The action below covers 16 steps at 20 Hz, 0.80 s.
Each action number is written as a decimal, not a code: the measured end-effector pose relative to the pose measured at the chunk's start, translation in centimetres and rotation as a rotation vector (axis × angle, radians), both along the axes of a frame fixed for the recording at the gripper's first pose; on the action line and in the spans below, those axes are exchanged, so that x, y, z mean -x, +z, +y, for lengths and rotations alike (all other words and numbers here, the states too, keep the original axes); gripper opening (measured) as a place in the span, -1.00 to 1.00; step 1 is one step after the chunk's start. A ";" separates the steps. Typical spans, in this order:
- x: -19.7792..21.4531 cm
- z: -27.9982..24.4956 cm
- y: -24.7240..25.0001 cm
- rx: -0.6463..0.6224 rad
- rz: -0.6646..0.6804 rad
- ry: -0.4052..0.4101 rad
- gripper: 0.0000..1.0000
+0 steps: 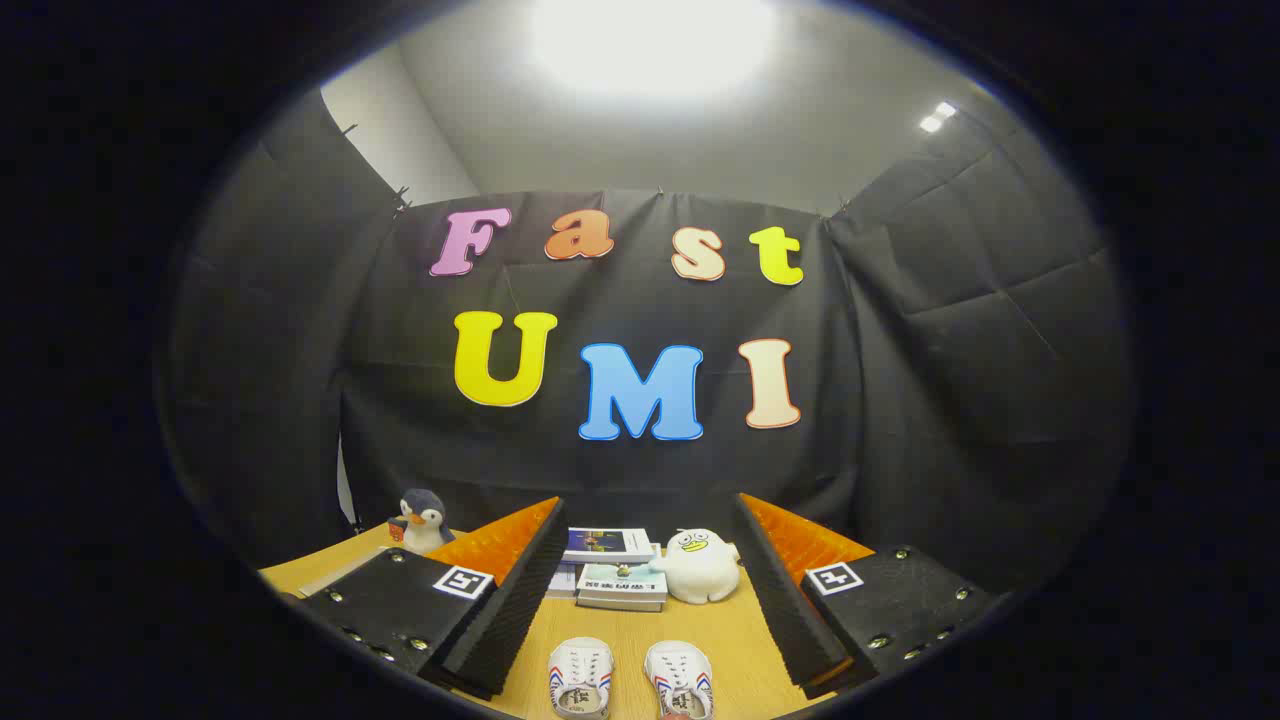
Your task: Open the storage box then place both shoes into the box .Put the left shoe in first, then the right shoe, with the right side of both shoes facing outward in a uniform manner.
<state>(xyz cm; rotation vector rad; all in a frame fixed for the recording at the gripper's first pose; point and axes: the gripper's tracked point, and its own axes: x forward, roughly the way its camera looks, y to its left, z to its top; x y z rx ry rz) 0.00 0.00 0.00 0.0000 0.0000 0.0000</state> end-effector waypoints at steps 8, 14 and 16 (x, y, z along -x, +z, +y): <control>0.6 -0.1 0.2 0.017 -0.004 0.000 0.96; 1.0 -0.1 -0.3 0.014 0.007 0.002 0.96; 1.0 0.0 -0.4 0.010 0.010 0.007 0.96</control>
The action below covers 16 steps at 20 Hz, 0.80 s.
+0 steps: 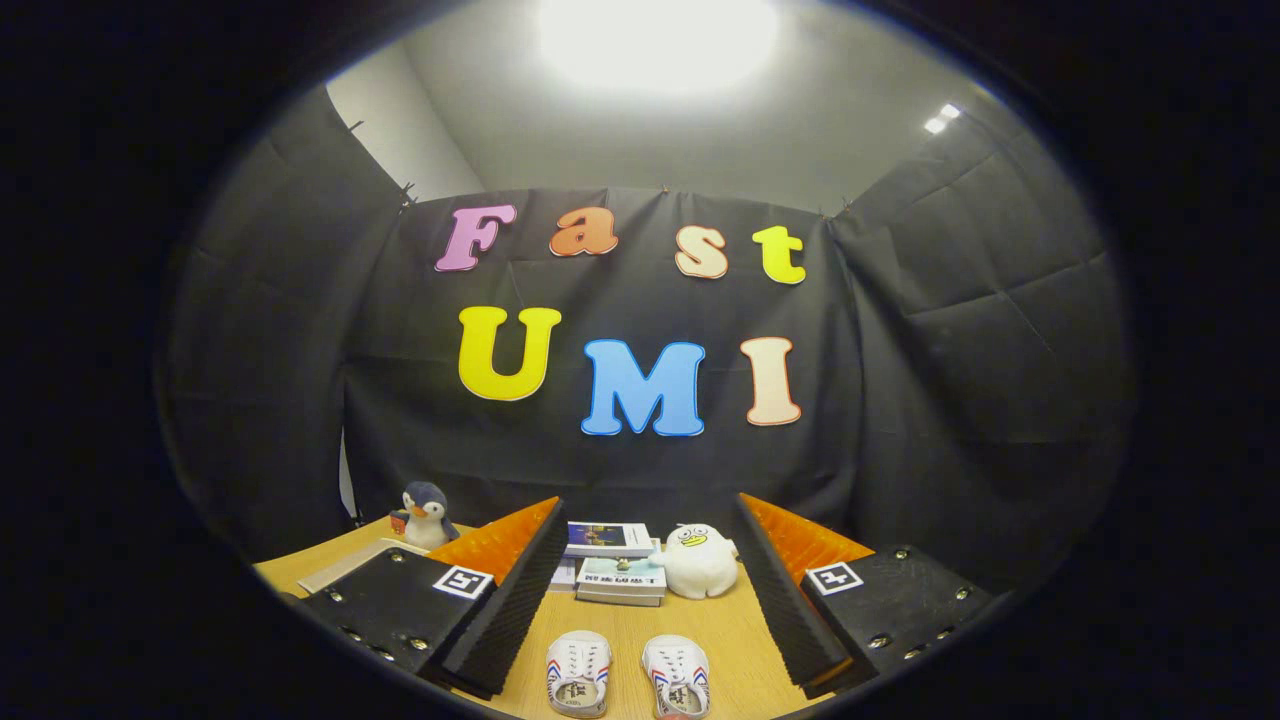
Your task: Open the storage box then place both shoes into the box .Put the left shoe in first, then the right shoe, with the right side of both shoes facing outward in a uniform manner.
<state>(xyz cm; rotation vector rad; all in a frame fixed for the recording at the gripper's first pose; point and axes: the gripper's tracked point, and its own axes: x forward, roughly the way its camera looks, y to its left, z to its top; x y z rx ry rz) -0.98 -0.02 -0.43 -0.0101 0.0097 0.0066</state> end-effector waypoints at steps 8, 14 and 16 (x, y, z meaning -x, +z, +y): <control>-0.3 1.7 -1.4 -0.072 0.040 0.071 0.97; -0.2 3.9 -4.4 -0.165 0.136 0.149 0.97; -0.1 4.6 -5.8 -0.210 0.186 0.173 0.97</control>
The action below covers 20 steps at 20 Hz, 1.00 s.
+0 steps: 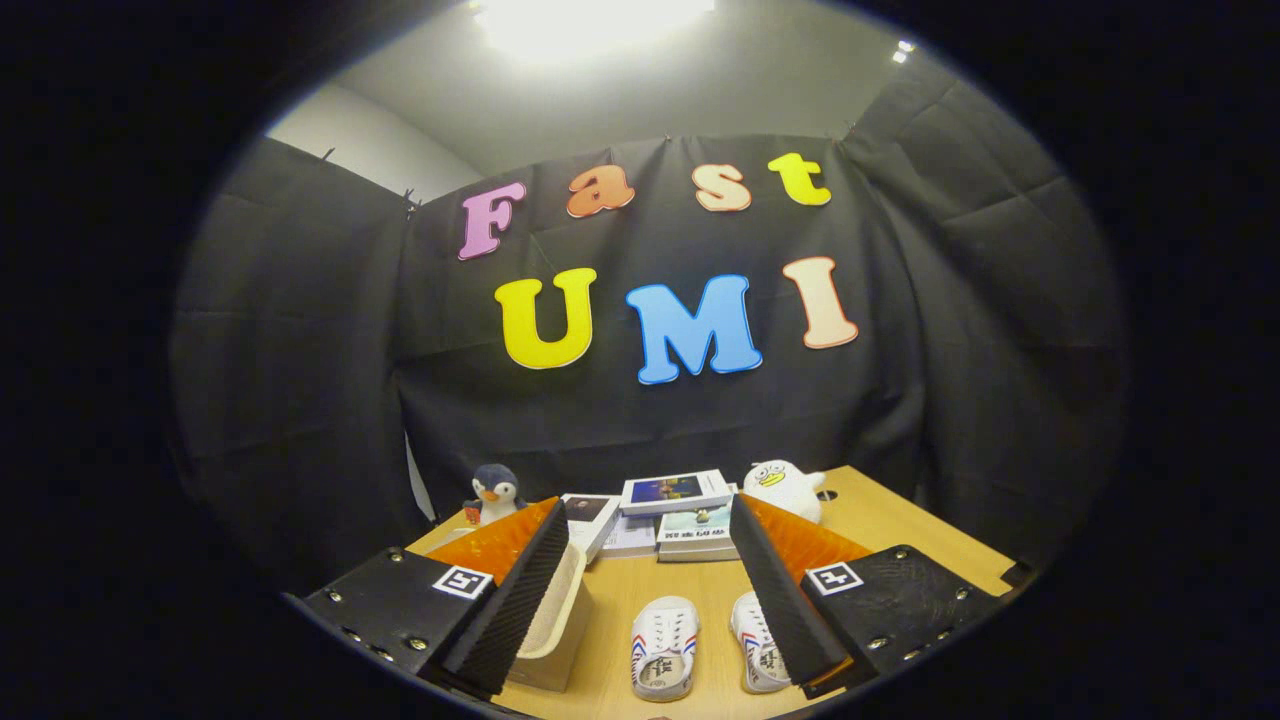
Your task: Open the storage box then place both shoes into the box .Put the left shoe in first, then the right shoe, with the right side of both shoes facing outward in a uniform manner.
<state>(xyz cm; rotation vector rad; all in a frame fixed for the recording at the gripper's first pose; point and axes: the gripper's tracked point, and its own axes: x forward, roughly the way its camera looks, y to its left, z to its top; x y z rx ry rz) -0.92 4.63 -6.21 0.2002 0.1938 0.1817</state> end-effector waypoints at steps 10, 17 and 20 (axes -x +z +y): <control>0.9 3.4 -6.0 -0.343 0.281 0.078 0.97; 1.8 5.7 -10.0 -0.524 0.458 0.123 0.95; 2.2 7.0 -11.0 -0.594 0.512 0.157 0.95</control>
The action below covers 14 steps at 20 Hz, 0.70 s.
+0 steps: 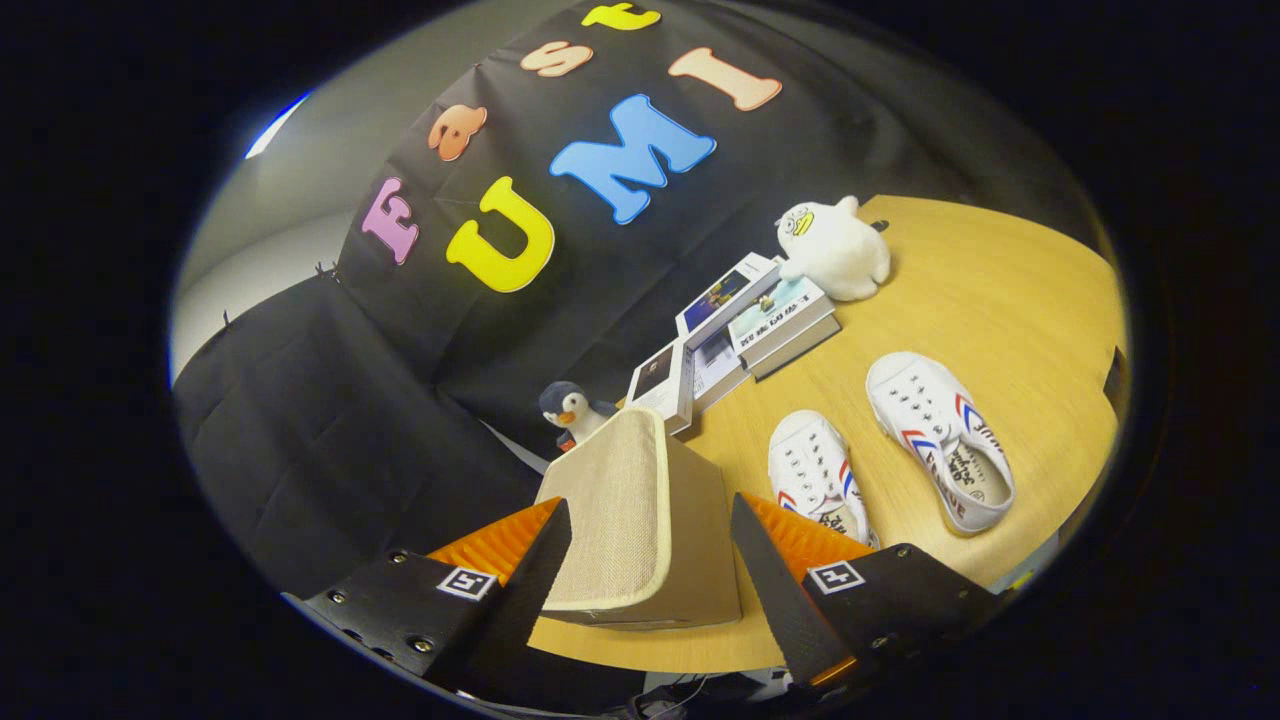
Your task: Open the storage box then place both shoes into the box .Put the left shoe in first, then the right shoe, with the right side of both shoes facing outward in a uniform manner.
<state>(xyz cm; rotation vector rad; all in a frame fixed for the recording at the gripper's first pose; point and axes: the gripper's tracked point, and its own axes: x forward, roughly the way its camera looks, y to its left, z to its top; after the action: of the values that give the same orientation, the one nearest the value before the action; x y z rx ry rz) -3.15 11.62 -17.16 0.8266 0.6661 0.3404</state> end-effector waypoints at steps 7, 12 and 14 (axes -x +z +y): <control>1.2 2.8 -2.9 -0.139 0.136 0.035 0.95; 1.5 4.5 -4.0 -0.230 0.208 0.055 0.91; 1.6 5.2 -4.3 -0.270 0.240 0.062 0.91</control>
<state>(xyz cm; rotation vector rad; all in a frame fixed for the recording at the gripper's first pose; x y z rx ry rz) -4.70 16.87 -21.47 1.1173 0.8829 0.3962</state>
